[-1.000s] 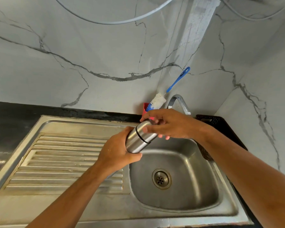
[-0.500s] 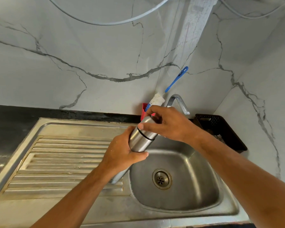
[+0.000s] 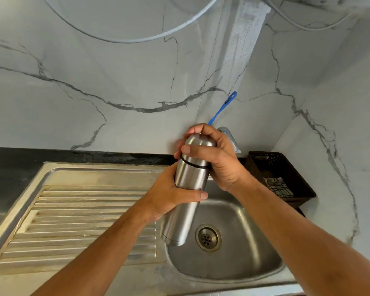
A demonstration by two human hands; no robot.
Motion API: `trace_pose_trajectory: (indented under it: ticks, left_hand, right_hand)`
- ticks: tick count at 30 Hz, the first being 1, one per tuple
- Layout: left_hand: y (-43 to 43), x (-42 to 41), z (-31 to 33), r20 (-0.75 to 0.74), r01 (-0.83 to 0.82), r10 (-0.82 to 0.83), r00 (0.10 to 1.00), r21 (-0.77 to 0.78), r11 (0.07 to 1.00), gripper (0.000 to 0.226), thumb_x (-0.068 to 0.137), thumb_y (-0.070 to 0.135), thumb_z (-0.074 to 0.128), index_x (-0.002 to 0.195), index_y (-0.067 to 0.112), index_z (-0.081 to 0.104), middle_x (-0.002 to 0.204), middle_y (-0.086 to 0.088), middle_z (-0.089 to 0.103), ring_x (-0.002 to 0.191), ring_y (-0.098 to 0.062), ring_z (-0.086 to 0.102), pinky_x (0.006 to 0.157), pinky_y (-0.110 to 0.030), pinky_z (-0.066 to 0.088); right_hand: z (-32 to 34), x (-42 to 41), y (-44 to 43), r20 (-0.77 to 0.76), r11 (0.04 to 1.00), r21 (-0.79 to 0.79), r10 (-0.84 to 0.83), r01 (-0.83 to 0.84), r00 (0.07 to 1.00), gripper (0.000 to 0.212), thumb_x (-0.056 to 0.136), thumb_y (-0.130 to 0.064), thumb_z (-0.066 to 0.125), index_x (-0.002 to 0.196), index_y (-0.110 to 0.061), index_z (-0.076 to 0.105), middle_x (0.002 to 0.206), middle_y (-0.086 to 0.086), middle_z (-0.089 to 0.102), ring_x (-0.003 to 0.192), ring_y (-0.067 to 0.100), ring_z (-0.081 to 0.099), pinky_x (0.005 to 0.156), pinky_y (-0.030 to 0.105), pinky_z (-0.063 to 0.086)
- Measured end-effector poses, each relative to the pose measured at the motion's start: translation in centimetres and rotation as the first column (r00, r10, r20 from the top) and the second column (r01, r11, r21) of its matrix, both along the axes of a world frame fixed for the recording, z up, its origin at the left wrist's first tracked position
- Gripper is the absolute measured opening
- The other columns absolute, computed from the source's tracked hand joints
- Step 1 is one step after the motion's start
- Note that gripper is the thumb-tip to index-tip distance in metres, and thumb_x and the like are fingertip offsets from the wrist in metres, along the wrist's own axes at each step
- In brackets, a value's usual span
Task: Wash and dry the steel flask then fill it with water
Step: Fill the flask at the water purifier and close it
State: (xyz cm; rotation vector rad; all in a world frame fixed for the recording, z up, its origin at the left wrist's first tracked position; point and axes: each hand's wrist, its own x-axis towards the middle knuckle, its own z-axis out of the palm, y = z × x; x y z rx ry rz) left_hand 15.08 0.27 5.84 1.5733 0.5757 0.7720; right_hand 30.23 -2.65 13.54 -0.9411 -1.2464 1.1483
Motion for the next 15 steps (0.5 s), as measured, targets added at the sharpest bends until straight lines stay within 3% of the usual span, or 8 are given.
trace_pose_trajectory:
  ticks: [3, 6, 9, 12, 15]
  left_hand:
    - [-0.1, 0.4, -0.7, -0.017, -0.084, 0.084, 0.996, 0.003, 0.996, 0.044, 0.073, 0.005, 0.088, 0.108, 0.017, 0.065, 0.095, -0.012, 0.072, 0.091, -0.029, 0.071, 0.080, -0.038, 0.062]
    - [-0.4, 0.6, -1.9, -0.023, -0.165, 0.165, 0.986, 0.000, 0.986, 0.049, 0.072, 0.002, 0.087, 0.111, 0.021, 0.064, 0.096, -0.007, 0.075, 0.091, -0.027, 0.074, 0.080, -0.048, 0.064]
    - [-0.6, 0.5, -2.8, -0.025, -0.255, 0.255, 0.967, 0.012, 0.967, 0.051, 0.070, 0.003, 0.087, 0.108, 0.028, 0.064, 0.092, -0.004, 0.076, 0.085, -0.024, 0.075, 0.076, -0.052, 0.064]
    - [-1.0, 0.4, -3.5, -0.035, -0.329, 0.330, 0.943, 0.030, 0.944, 0.054, 0.070, 0.008, 0.091, 0.111, 0.030, 0.063, 0.091, 0.001, 0.076, 0.082, -0.019, 0.075, 0.072, -0.047, 0.065]
    - [-0.8, -0.5, -4.6, -0.023, -0.387, 0.387, 0.922, 0.013, 0.922, 0.061, 0.071, 0.012, 0.094, 0.120, 0.028, 0.061, 0.098, 0.002, 0.077, 0.088, -0.018, 0.076, 0.072, -0.039, 0.065]
  right_hand:
    - [-1.2, -1.1, 0.4, -0.052, 0.986, -0.018, -0.165, 0.164, 0.985, 0.032, 0.075, 0.007, 0.080, 0.097, -0.011, 0.066, 0.087, 0.018, 0.068, 0.080, 0.039, 0.069, 0.078, 0.048, 0.060]
    - [-2.6, -2.2, 1.1, -0.040, 0.950, -0.040, -0.312, 0.310, 0.949, 0.031, 0.068, 0.002, 0.082, 0.090, -0.014, 0.067, 0.088, 0.015, 0.067, 0.078, 0.043, 0.068, 0.077, 0.055, 0.062]
    - [-3.8, -3.1, 2.0, 0.029, 0.900, -0.037, -0.434, 0.435, 0.900, 0.028, 0.064, -0.006, 0.084, 0.082, -0.021, 0.070, 0.089, 0.012, 0.071, 0.090, 0.052, 0.069, 0.081, 0.062, 0.061]
    - [-4.8, -4.0, 2.6, 0.075, 0.860, -0.045, -0.504, 0.507, 0.861, 0.027, 0.061, -0.016, 0.085, 0.081, -0.027, 0.070, 0.093, 0.004, 0.074, 0.092, 0.041, 0.072, 0.083, 0.057, 0.062]
    - [-5.1, -5.0, 2.6, 0.199, 0.874, -0.071, -0.460, 0.481, 0.865, 0.038, 0.068, -0.020, 0.091, 0.096, -0.025, 0.066, 0.094, -0.002, 0.071, 0.088, 0.020, 0.070, 0.080, 0.041, 0.063]
